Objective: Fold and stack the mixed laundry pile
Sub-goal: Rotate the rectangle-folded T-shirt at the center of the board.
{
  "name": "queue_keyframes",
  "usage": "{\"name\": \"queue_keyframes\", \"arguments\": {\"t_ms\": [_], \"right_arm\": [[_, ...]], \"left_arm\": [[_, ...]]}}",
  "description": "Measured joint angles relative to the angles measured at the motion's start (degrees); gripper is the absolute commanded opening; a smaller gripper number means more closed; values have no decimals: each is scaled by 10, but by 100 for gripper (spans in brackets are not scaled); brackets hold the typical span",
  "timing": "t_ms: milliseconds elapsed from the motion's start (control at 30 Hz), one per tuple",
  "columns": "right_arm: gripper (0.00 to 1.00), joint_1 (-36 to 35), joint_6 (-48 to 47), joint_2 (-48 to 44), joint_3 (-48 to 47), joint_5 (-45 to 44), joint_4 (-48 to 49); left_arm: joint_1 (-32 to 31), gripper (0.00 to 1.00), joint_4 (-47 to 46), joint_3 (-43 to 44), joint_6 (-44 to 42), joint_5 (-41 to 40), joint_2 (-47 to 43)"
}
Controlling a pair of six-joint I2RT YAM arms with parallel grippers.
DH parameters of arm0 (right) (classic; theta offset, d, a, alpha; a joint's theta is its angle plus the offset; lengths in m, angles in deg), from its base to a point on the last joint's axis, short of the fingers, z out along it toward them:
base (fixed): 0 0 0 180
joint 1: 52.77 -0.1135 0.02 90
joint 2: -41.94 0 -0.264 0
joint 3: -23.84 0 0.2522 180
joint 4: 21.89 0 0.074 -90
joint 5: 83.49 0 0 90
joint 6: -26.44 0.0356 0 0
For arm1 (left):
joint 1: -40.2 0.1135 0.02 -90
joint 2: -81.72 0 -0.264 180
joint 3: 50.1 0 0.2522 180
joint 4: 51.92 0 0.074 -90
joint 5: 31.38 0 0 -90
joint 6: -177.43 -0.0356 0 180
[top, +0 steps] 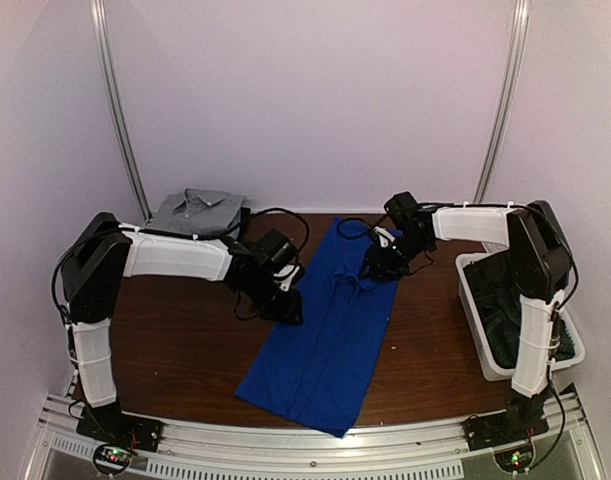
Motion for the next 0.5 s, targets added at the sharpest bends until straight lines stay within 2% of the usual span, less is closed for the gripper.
{"name": "queue_keyframes", "arguments": {"t_ms": [100, 200, 333, 500], "right_arm": [[43, -2, 4, 31, 16, -6, 1], [43, 4, 1, 73, -9, -5, 0], [43, 8, -8, 130, -93, -10, -4], [43, 5, -24, 235, -260, -3, -19]], "left_arm": [[-1, 40, -3, -22, 0, -1, 4], [-4, 40, -24, -54, 2, 1, -2], [-19, 40, -60, -99, 18, 2, -25], [-30, 40, -107, -125, 54, 13, -36]]}}
